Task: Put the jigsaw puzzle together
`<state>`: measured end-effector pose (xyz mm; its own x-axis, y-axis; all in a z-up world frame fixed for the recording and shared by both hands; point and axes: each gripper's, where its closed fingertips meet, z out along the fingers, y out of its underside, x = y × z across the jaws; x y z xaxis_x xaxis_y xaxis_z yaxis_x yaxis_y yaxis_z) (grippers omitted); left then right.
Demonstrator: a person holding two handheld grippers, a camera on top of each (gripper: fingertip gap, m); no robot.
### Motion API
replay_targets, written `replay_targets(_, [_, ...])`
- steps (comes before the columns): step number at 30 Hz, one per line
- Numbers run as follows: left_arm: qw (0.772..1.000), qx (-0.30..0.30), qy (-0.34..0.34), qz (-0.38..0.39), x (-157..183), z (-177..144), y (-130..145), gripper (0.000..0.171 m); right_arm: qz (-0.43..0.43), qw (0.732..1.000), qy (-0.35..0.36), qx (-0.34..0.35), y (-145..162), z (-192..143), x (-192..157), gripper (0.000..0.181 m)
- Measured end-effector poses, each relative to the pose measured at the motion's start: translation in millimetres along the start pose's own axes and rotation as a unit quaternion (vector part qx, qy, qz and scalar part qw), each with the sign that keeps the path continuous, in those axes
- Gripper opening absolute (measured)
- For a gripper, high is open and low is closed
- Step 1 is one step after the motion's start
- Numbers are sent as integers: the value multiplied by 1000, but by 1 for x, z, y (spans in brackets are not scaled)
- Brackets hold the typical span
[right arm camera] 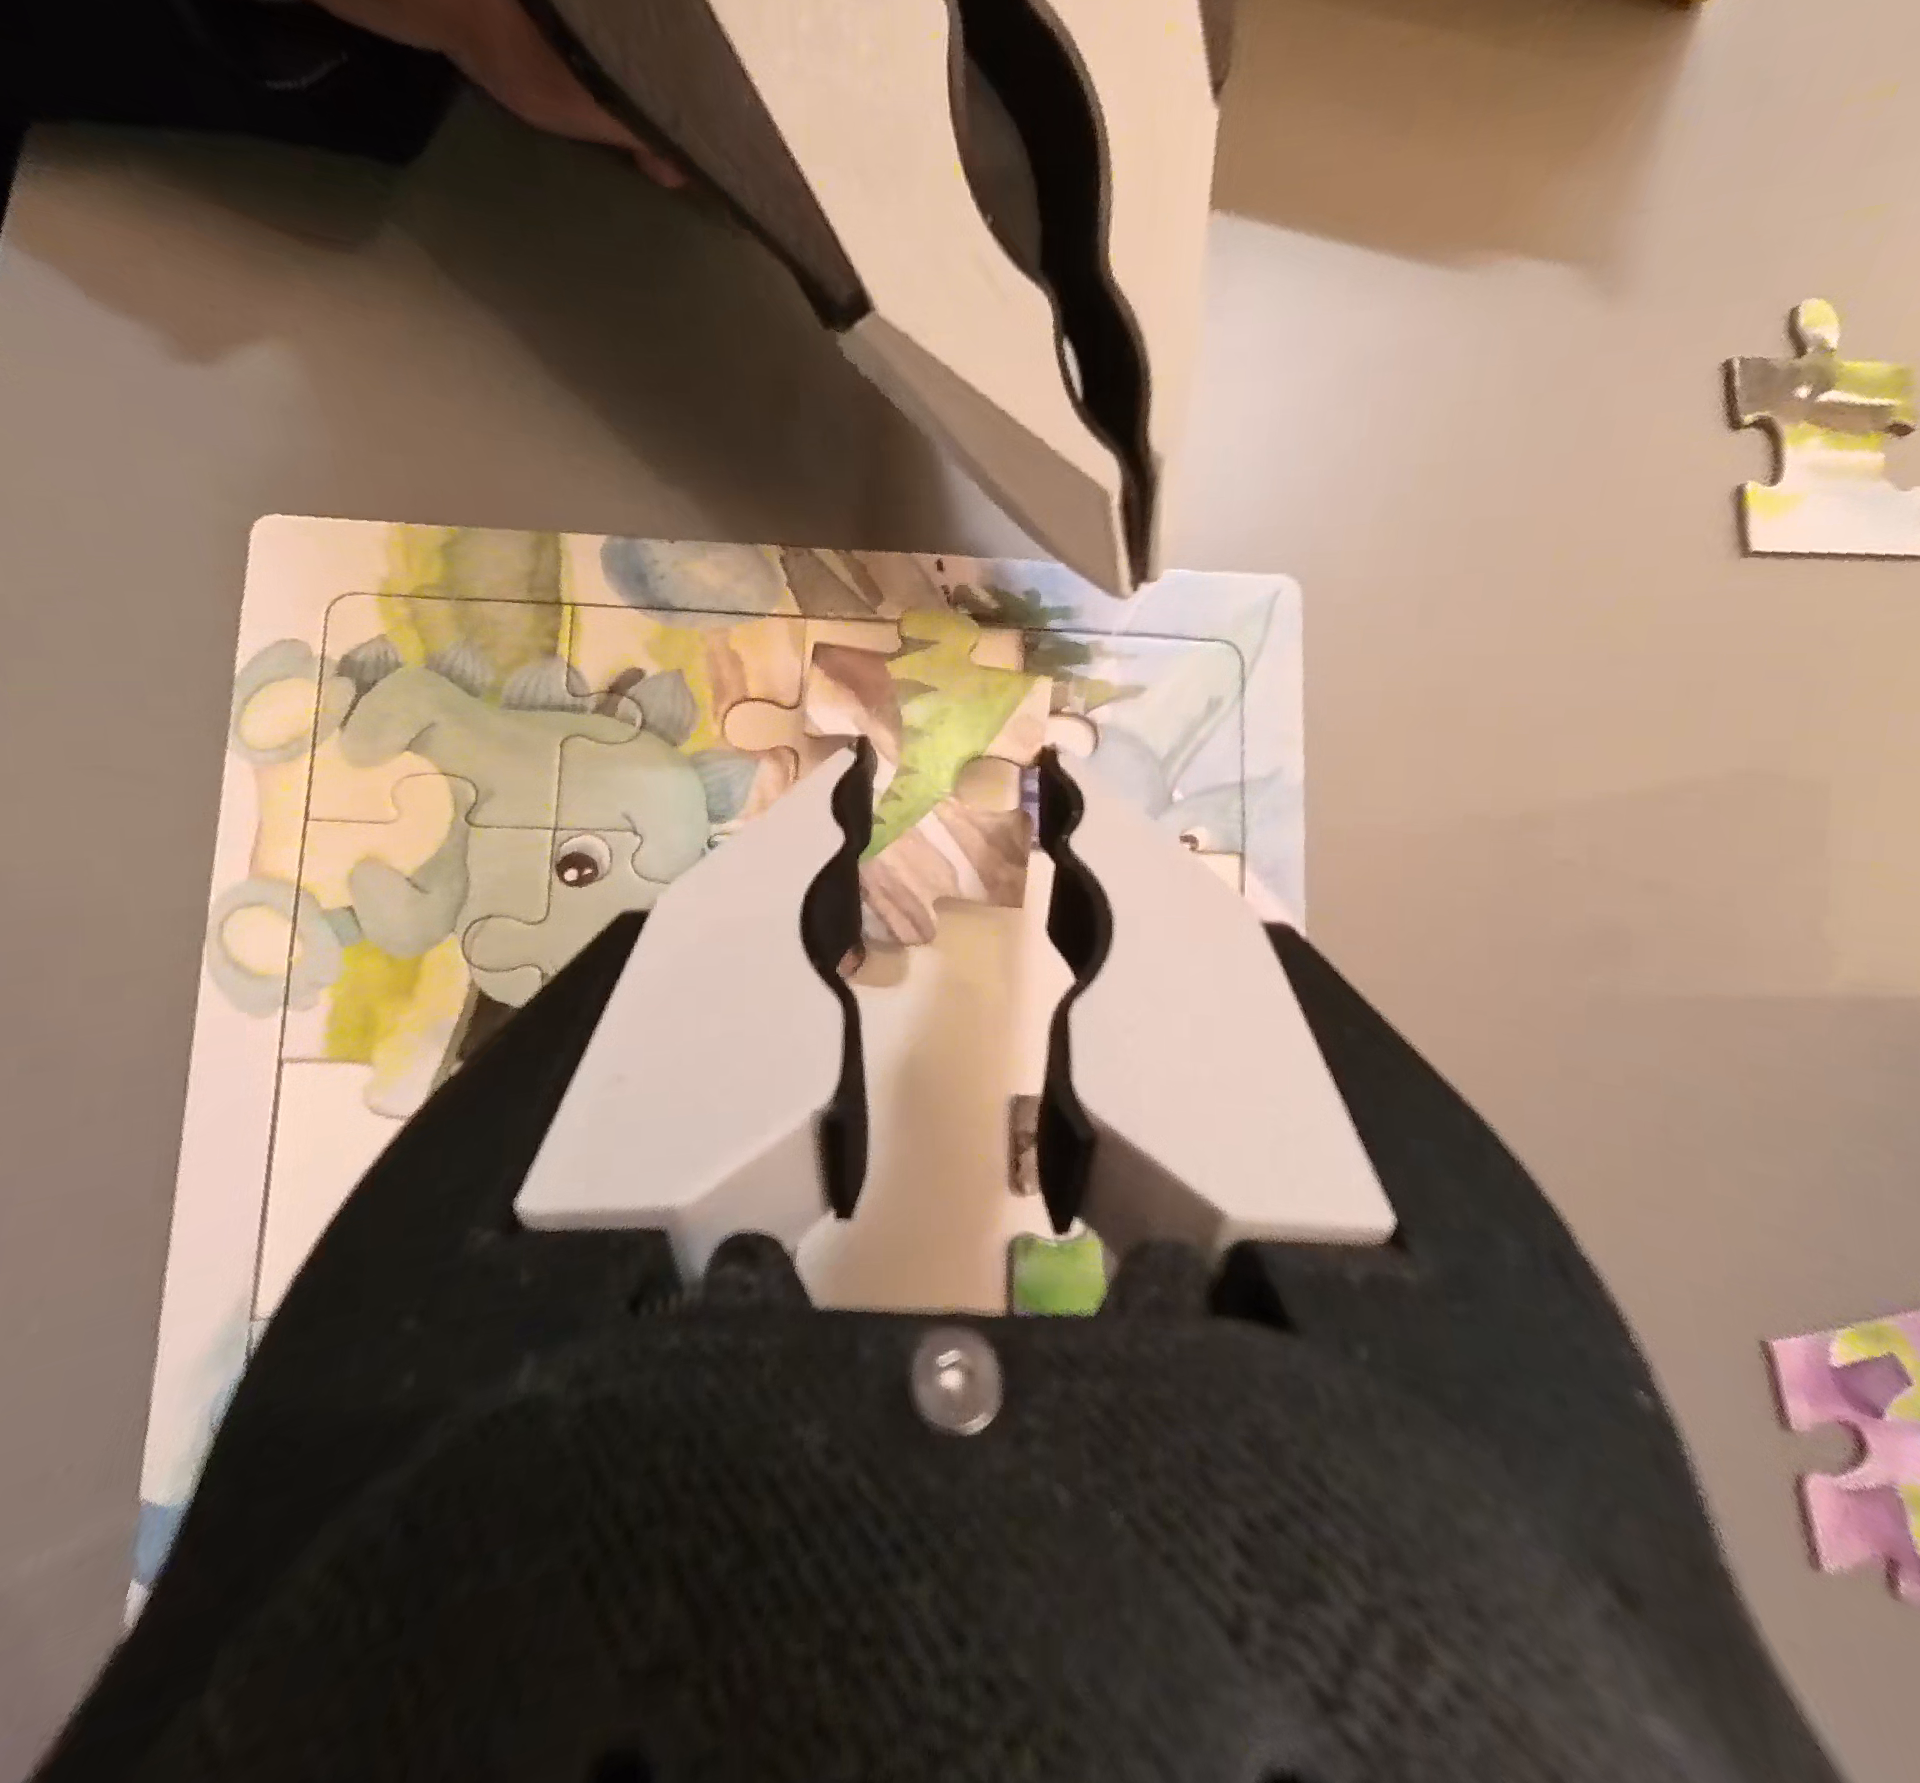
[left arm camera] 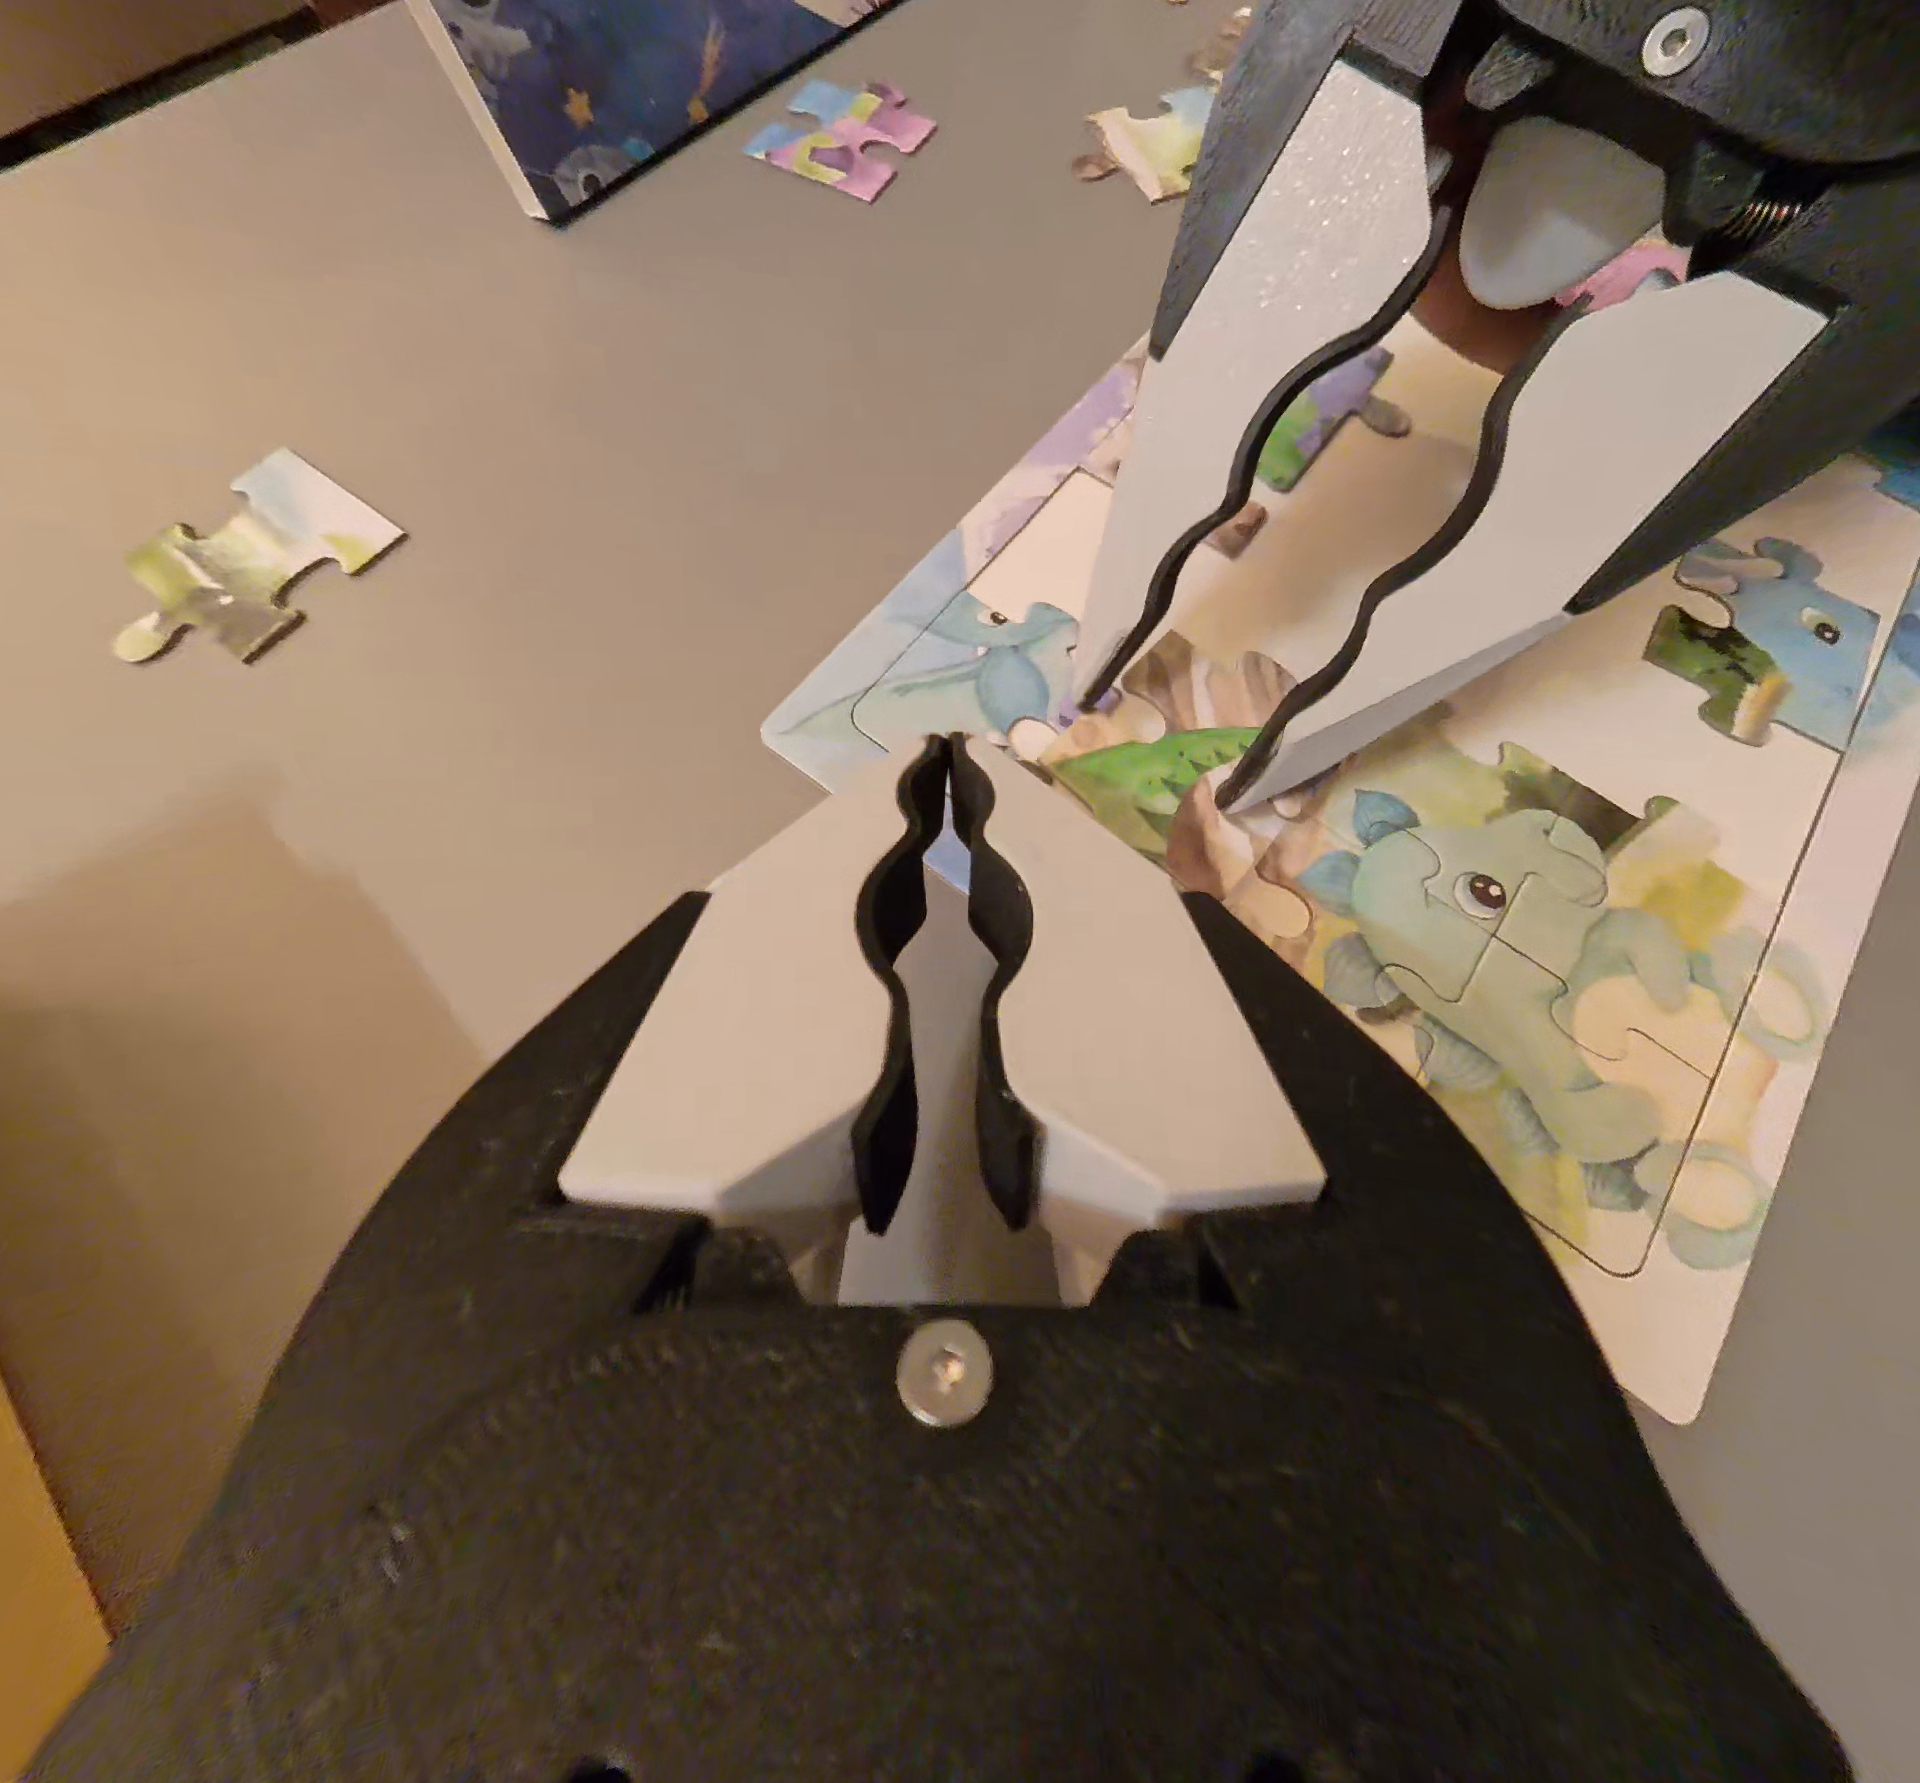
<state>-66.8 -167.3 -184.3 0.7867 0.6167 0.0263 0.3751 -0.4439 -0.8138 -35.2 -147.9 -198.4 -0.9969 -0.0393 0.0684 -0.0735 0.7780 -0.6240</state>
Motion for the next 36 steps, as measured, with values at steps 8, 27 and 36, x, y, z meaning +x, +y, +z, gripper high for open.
replay_targets(8, [1000, -25, 0, 16, 4, 6, 6, 0, -5, 1000, -1, -3, 3, -1, -1, 30])
replay_targets(27, [999, -34, 10, 18, 8, 9, 9, 0, 33, 998, 60, -16, 37, -39, 29, 30])
replay_targets(36, [999, -41, 10, 22, 9, 11, 11, 0, 13, 999, 40, -21, 43, -40, 40, 30])
